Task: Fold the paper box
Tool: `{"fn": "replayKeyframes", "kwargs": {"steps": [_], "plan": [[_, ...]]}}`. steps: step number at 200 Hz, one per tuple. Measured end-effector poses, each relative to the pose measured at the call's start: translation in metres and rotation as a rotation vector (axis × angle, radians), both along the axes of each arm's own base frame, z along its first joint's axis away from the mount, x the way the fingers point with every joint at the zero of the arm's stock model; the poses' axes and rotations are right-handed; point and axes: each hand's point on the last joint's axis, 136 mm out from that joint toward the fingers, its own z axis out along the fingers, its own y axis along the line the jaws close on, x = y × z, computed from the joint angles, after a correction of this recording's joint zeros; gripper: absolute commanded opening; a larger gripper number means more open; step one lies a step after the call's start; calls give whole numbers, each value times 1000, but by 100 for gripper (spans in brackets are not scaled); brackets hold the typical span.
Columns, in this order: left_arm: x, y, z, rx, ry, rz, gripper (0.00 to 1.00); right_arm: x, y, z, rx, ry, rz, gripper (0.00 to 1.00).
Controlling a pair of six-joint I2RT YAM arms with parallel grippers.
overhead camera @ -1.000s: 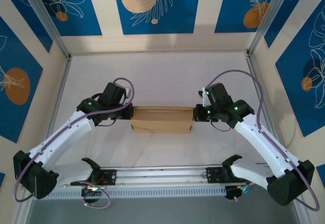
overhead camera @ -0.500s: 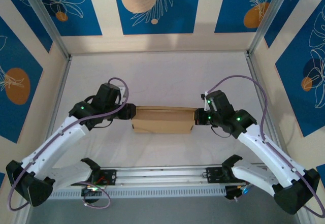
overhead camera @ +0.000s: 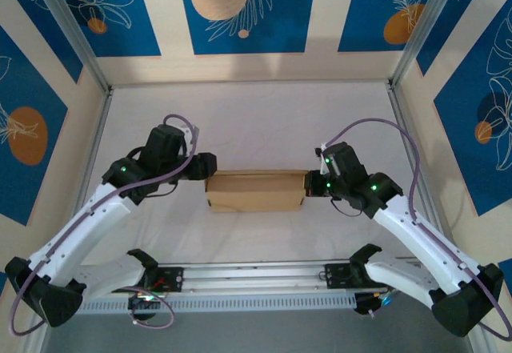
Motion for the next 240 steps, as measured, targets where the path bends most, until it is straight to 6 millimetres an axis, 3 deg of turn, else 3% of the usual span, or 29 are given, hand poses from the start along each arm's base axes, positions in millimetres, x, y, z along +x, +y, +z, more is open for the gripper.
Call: {"fn": "replayKeyframes", "kwargs": {"steps": [29, 64, 111, 139, 182, 199, 240], "plan": [[7, -5, -15, -8, 36, 27, 54, 0, 1, 0, -1, -1, 0, 0], [0, -4, -41, -24, 90, 44, 50, 0, 1, 0, -9, -8, -17, 0], [-12, -2, -44, -45, 67, 30, 50, 1, 2, -3, -32, -31, -40, 0], [-17, -2, -49, -37, 51, 24, 49, 0, 2, -4, -51, -47, -53, 6], [-15, -1, -57, -22, 30, 38, 48, -8, -3, -11, -88, -20, -53, 28], [-14, 1, -56, -17, 19, 54, 48, -12, -4, -11, -93, -16, -33, 43], [-9, 7, -58, 16, 4, 79, 48, -29, -7, -7, -81, -7, 68, 63]]}}
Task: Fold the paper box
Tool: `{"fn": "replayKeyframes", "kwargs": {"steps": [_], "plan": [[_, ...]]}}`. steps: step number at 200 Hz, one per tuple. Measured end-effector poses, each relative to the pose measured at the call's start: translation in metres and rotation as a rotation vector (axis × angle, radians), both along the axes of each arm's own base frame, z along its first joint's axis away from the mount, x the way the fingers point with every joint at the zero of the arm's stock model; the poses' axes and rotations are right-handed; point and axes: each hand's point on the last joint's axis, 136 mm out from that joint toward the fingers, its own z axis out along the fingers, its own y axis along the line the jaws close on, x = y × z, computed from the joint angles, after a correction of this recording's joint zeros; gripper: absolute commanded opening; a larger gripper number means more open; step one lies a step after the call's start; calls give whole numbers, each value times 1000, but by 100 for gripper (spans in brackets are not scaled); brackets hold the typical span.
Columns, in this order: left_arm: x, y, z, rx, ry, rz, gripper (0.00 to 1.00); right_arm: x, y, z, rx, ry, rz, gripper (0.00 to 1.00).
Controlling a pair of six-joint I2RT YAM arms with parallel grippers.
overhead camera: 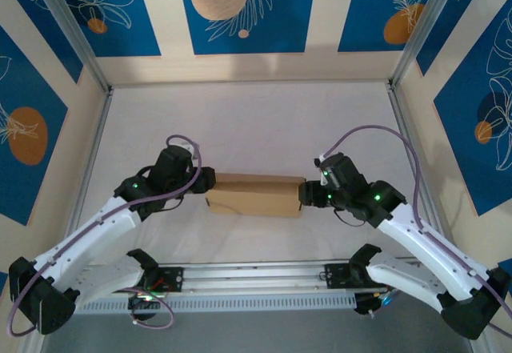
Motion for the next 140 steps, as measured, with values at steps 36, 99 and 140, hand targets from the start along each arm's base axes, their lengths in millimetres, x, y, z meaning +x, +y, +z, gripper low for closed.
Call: {"fn": "replayKeyframes", "kwargs": {"steps": [36, 99, 140], "plan": [[4, -2, -1, 2, -4, 4, 48, -14, 1, 17, 102, -12, 70, 62], [5, -2, -1, 2, -7, 2, 47, -16, 8, 48, 354, 38, 53, 55], [5, -3, -1, 0, -8, 1, 47, 4, 4, 32, 412, 208, -119, 52]]}}
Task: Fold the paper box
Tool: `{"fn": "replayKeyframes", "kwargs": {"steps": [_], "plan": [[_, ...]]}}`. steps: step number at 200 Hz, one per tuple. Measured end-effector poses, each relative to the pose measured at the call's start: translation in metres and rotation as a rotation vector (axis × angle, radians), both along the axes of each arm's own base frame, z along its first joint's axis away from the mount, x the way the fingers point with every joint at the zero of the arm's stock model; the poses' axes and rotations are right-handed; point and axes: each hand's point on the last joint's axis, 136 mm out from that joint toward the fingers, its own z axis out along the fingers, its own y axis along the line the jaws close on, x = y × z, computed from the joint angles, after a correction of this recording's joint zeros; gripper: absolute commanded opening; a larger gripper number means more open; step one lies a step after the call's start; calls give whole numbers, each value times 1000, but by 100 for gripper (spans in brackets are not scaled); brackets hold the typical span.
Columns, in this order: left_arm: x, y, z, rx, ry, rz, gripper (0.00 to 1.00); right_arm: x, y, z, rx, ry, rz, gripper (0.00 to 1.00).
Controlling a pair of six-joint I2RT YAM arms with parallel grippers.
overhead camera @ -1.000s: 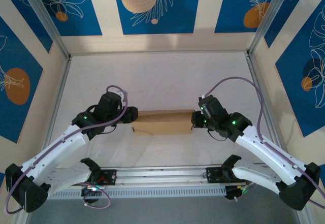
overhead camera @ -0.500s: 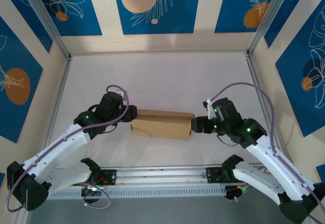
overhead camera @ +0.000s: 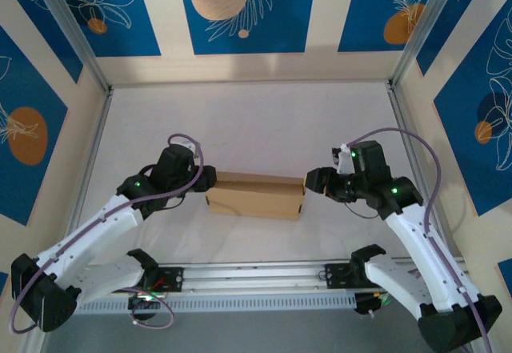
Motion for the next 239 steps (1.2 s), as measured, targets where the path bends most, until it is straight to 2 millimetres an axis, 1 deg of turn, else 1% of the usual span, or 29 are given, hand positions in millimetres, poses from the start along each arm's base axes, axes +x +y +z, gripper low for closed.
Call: {"fn": "replayKeyframes", "kwargs": {"steps": [31, 66, 95, 119, 138, 150, 178, 193, 209, 222, 239], "plan": [[-1, -1, -1, -8, -2, -4, 46, -1, 0, -9, 11, 50, -33, 47], [-1, -1, -3, -11, -3, -7, 46, -3, 0, -29, 5, 103, -39, 42], [-5, -1, -7, -15, 4, -14, 46, -5, 1, -39, 8, 112, -29, 36], [-8, -1, -12, -17, 17, -23, 46, -7, 3, -46, 14, 116, -21, 35], [-9, -2, -14, -21, 21, -27, 46, -8, 4, -46, 25, 117, -11, 41], [-8, -2, -14, -22, 19, -27, 46, -8, 5, -45, 31, 115, -9, 44], [-8, -2, -14, -23, 17, -28, 46, -8, 5, -37, 53, 95, -9, 43], [-8, -2, -14, -23, 17, -28, 45, -3, 4, -27, 66, 77, -19, 42], [-8, -3, -14, -23, 17, -29, 45, 2, 5, -22, 71, 75, -20, 42], [-8, -3, -14, -24, 16, -30, 44, 7, 6, -23, 65, 90, -19, 42], [-8, -4, -14, -27, 12, -30, 42, 11, 6, -31, 47, 117, -20, 39]]}}
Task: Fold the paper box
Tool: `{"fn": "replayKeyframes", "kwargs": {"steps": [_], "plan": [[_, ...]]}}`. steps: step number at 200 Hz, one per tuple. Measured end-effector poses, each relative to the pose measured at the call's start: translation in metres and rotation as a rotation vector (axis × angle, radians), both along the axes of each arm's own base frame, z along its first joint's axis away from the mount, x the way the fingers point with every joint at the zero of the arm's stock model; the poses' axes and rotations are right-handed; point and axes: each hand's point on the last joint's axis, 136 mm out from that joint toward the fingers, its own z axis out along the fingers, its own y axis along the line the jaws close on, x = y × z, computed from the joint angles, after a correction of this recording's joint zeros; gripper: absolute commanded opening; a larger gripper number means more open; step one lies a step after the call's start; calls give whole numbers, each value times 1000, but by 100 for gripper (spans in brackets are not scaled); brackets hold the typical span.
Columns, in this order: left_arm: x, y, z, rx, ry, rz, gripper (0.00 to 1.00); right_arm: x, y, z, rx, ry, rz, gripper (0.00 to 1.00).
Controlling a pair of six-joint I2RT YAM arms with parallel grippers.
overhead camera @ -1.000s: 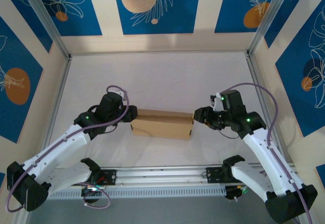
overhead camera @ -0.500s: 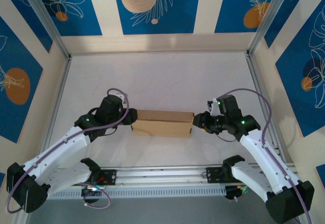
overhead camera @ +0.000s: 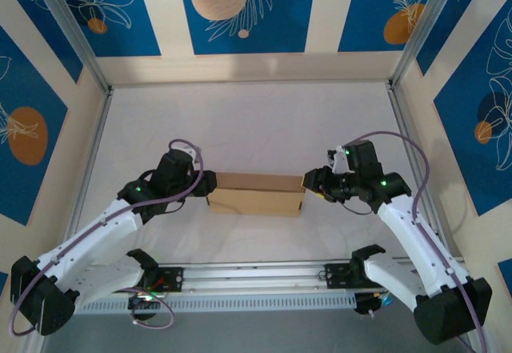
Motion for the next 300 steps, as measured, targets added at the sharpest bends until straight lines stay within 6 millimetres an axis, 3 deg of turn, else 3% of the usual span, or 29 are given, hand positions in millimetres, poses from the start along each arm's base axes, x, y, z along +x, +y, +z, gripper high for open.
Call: {"fn": "replayKeyframes", "kwargs": {"steps": [44, 105, 150, 170, 204, 260, 300], "plan": [[0, -2, -1, -21, -14, -4, 34, 3, -3, -14, -35, 8, 1, 34], [3, -1, -3, -44, -30, 18, 22, 8, 9, -14, -49, -51, 76, 14], [7, 3, -3, -36, -42, 39, 19, 9, 18, -12, -83, -67, 159, 13], [9, 5, -4, -34, -51, 46, 18, 6, 22, -12, -108, -75, 215, 16], [10, 5, -3, -28, -59, 42, 19, 2, 20, -11, -130, -79, 253, 37], [5, -1, -1, -48, -57, 20, 18, 11, 1, 18, -156, -112, 219, 43], [6, -3, -3, -51, -49, 18, 18, 12, -1, 9, -169, -63, 214, 51]]}}
